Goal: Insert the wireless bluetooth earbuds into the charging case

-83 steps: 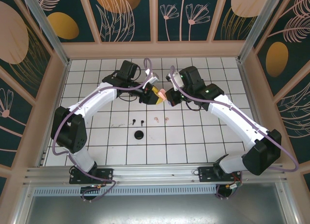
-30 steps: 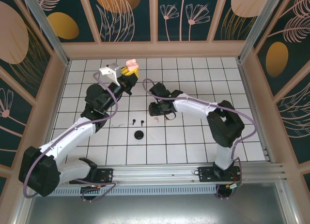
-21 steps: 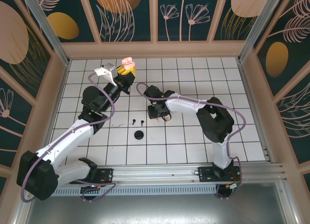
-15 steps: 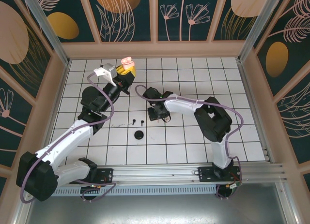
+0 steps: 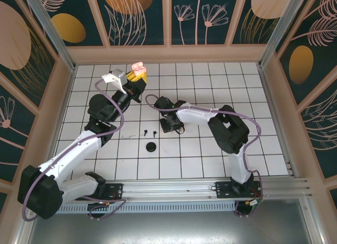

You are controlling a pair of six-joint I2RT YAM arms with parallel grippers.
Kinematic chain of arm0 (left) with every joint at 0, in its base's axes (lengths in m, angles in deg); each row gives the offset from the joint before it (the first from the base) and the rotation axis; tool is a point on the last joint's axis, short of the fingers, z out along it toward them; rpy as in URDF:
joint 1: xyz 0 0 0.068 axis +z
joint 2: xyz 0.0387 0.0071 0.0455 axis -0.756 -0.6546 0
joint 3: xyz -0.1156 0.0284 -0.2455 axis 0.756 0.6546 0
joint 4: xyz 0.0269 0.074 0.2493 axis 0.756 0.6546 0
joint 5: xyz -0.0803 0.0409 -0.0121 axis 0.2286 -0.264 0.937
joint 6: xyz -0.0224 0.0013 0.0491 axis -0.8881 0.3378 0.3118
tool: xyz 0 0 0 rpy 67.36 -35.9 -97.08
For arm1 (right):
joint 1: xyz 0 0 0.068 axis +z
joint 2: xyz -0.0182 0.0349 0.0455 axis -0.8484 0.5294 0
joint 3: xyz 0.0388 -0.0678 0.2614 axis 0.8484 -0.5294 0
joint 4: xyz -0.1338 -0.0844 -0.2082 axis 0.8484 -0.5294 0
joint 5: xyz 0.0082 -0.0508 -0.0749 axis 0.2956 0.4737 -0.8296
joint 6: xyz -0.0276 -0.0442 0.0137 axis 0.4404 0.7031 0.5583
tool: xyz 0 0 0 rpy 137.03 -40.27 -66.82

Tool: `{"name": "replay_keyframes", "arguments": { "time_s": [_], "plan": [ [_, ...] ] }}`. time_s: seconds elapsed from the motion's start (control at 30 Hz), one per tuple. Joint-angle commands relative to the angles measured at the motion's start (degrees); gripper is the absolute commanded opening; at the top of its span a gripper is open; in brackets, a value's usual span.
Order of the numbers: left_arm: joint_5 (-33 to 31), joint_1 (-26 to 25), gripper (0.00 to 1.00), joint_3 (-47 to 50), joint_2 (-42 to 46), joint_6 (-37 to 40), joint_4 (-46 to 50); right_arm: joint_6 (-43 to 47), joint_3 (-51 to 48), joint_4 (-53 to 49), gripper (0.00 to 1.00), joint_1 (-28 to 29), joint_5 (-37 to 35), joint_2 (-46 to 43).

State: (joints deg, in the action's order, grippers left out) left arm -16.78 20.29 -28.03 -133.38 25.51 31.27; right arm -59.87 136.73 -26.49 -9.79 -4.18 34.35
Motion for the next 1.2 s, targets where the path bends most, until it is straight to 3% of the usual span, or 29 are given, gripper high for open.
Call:
{"name": "replay_keyframes", "arguments": {
  "time_s": [0.0,0.4,0.7,1.0,1.17],
  "plan": [
    [-0.1,0.1,0.00,0.2,0.3,-0.9,-2.3,0.7,0.3,-2.0,0.36,0.8,-0.9,0.6],
    [0.0,0.1,0.00,0.4,0.1,-1.4,-2.7,0.2,-0.8,-1.9,0.30,1.6,-1.2,0.0],
    [0.6,0.1,0.00,0.5,0.0,-1.5,-2.8,-0.4,-1.3,-2.1,0.18,1.5,-2.5,-2.2],
    [2.5,0.1,0.00,1.7,0.7,1.8,-3.8,-2.4,-1.2,-2.4,0.17,0.4,-5.5,-13.3],
    [6.3,0.1,0.00,5.4,1.0,7.1,-10.5,-3.1,0.6,-2.9,0.17,-0.9,-6.8,-21.2]
  ]
}}
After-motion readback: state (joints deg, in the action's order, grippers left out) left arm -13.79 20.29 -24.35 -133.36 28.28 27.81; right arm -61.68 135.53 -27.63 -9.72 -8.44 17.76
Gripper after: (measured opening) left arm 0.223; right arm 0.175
